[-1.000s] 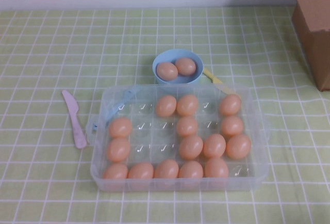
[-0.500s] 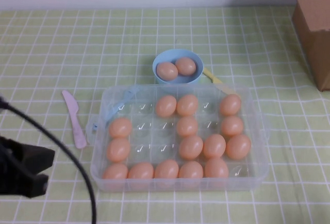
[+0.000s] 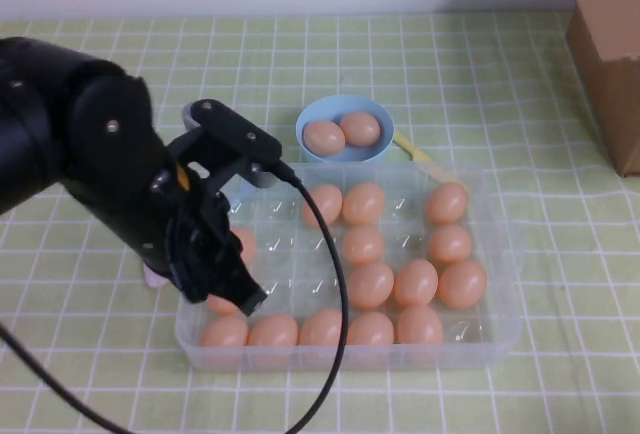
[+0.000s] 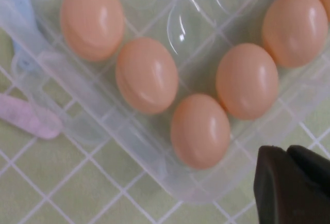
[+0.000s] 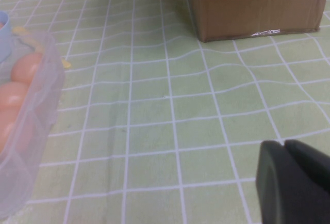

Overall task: Take an egg out of the egg box
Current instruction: Pick up the egg from the plastic box

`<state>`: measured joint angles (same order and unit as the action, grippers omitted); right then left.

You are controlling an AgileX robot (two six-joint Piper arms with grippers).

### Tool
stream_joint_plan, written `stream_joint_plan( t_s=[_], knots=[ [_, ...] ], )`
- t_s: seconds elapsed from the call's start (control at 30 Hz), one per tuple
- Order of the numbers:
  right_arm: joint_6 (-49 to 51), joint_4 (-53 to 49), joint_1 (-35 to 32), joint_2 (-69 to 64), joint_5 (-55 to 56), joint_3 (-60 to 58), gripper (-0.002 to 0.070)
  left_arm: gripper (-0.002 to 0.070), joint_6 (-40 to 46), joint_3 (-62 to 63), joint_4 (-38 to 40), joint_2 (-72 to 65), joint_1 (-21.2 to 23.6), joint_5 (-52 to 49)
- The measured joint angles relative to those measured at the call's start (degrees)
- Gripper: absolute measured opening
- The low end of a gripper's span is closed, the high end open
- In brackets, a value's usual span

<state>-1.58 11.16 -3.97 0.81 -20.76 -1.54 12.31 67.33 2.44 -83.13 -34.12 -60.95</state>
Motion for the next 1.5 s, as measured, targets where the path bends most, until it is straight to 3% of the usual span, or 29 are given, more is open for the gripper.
stream_joint_plan(
  t_s=[0.2,0.27,0.5,0.6,1.1,1.33,1.5],
  knots=[
    [0.0,0.0,0.0,0.0,0.0,0.0,-0.0018,0.0024,-1.2,3.1,-2.9,-7.8,-0.3,3.0],
    [0.0,0.0,0.0,0.0,0.0,0.0,-0.0018,0.0088,-2.4,3.2,-3.7,-9.1,-0.3,3.9],
    [0.0,0.0,0.1,0.0,0.0,0.0,-0.0018,0.0430,-9.1,3.3,-6.7,-11.7,1.2,6.7],
    [0.0,0.0,0.2,0.0,0.0,0.0,-0.0018,0.0468,-10.3,3.3,-7.4,-13.2,2.3,7.5],
    [0.0,0.0,0.2,0.0,0.0,0.0,-0.0018,0.0480,-10.3,3.3,-5.0,-21.3,3.1,11.2],
    [0.0,0.0,0.2,0.0,0.0,0.0,-0.0018,0.0361,-10.3,3.3,-5.0,-22.4,3.1,11.7],
    [0.0,0.0,0.2,0.0,0.0,0.0,-0.0018,0.0353,-10.3,3.3,-5.4,-21.3,3.0,11.6]
  ],
)
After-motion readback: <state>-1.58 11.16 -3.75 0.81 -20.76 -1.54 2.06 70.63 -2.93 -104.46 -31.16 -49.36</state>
